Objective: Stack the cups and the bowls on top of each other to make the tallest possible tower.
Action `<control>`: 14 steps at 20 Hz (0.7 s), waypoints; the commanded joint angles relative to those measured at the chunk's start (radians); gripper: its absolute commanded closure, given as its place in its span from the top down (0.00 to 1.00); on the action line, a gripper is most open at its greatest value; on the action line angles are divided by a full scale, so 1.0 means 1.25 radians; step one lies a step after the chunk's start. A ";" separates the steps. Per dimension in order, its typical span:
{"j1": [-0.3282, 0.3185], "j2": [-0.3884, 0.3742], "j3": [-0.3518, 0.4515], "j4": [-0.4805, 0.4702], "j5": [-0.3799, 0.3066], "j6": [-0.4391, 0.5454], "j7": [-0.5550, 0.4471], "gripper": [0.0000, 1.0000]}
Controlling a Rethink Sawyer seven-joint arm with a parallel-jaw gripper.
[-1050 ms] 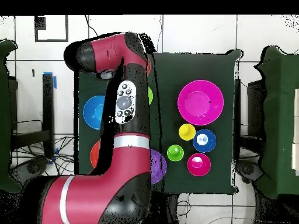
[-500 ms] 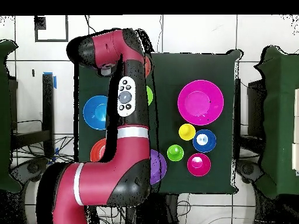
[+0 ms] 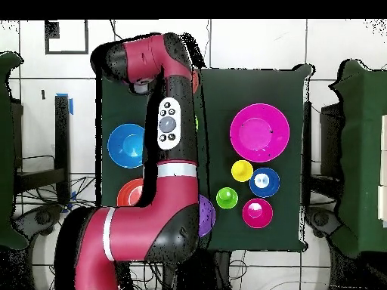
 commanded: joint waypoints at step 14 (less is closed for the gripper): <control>-0.013 -0.011 0.041 -0.119 0.045 0.264 -0.203 0.00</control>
